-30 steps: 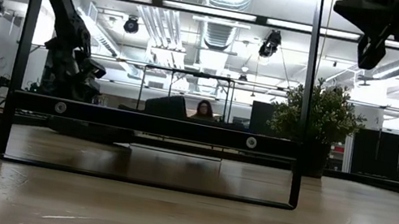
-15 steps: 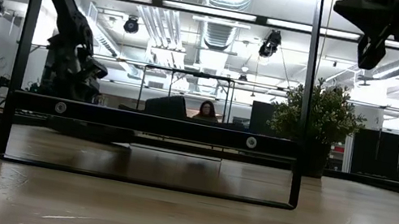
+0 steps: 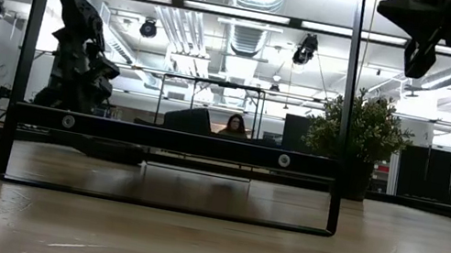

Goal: Pick and place slides into the shelf
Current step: Put the black slide on the shelf

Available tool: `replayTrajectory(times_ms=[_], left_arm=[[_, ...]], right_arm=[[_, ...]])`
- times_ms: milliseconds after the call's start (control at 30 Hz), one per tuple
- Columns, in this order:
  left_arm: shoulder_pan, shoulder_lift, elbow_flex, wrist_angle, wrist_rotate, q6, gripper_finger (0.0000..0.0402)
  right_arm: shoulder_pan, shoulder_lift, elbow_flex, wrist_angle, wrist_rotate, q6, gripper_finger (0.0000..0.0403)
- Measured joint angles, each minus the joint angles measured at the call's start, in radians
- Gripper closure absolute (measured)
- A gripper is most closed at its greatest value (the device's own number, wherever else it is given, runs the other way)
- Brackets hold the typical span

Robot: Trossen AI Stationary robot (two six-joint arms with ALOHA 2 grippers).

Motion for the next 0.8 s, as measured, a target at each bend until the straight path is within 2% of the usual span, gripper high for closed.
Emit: replayTrajectory(times_ms=[800], left_arm=[[0.02,-0.141,0.008,-0.082,0.006,0.017,0.0402]], right_arm=[[0.0,0.0,0.0,-0.001,0.0,0.001,0.0394]])
